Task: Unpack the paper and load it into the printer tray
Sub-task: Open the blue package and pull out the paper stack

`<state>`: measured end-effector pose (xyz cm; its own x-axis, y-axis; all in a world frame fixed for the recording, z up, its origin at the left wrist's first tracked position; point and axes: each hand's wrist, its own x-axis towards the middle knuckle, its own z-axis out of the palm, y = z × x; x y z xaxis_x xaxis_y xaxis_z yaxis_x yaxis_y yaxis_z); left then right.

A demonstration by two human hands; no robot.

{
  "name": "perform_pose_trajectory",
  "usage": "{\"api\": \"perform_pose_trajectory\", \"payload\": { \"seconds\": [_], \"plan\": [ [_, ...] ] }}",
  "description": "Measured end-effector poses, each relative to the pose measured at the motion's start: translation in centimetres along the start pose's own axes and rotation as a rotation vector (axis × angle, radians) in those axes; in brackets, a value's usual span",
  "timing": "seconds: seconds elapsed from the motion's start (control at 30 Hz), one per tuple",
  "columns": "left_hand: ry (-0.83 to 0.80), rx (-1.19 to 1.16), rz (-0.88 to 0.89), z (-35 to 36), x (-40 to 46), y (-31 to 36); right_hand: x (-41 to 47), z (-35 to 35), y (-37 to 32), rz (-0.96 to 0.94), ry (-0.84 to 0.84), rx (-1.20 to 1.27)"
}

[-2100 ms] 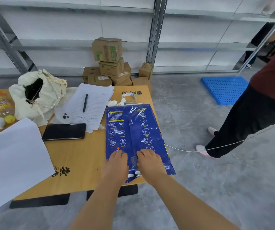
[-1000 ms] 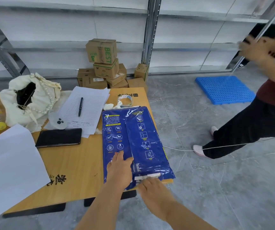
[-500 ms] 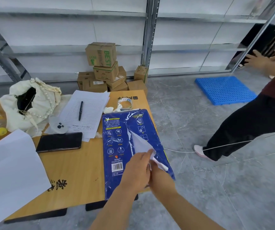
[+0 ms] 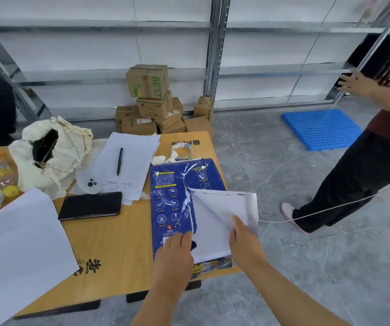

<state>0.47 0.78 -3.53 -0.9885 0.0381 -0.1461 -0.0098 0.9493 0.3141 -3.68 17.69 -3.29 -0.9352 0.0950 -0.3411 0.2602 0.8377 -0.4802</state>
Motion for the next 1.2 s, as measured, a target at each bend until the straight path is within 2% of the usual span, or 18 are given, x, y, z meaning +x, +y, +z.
{"api": "perform_pose_trajectory", "payload": {
  "seconds": [0.17, 0.23, 0.3, 0.4, 0.43, 0.5, 0.6, 0.67, 0.77, 0.97, 1.1, 1.2],
  "plan": [
    [0.306, -0.566, -0.404, -1.9, 0.8, -2.0, 0.0, 0.2, 0.5, 0.003, 0.083, 0.022],
    [0.427, -0.698, -0.577, -2.6, 1.2, -3.3, 0.0, 0.2, 0.8, 0.008, 0.081, 0.016],
    [0.482, -0.728, -0.7, -3.0, 1.6, -4.6, 0.0, 0.1, 0.9, 0.024, 0.078, 0.005],
    [0.382, -0.605, -0.764, -2.8, 1.5, -5.9, 0.1, 0.0, 1.1, 0.073, 0.089, -0.018],
    [0.308, -0.465, -0.718, -2.5, 1.4, -6.1, 0.2, 0.0, 1.1, 0.09, 0.086, -0.029],
    [0.203, -0.118, -0.446, -1.8, 0.7, -6.1, 0.3, 0.1, 1.1, 0.122, 0.075, -0.018],
    [0.051, 0.166, 0.018, 0.6, 0.6, -7.3, 0.6, -0.1, 1.0, 0.169, 0.045, 0.022],
    [0.047, 0.304, 0.188, 1.7, 0.6, -7.8, 0.9, -0.3, 0.9, 0.207, 0.026, 0.051],
    [0.028, 0.27, 0.266, 1.7, 0.7, -7.7, 1.4, -0.6, 0.8, 0.265, 0.03, 0.105],
    [-0.047, 0.261, 0.243, 1.4, 0.7, -7.8, 1.3, -1.0, 0.4, 0.288, 0.105, 0.137],
    [-0.099, 0.232, 0.221, 1.3, 0.8, -7.8, 2.0, -0.9, 0.1, 0.315, 0.082, 0.28],
    [-0.1, 0.239, 0.228, 1.0, 0.8, -7.6, 2.1, -0.9, -0.2, 0.328, 0.033, 0.254]
  ]
}}
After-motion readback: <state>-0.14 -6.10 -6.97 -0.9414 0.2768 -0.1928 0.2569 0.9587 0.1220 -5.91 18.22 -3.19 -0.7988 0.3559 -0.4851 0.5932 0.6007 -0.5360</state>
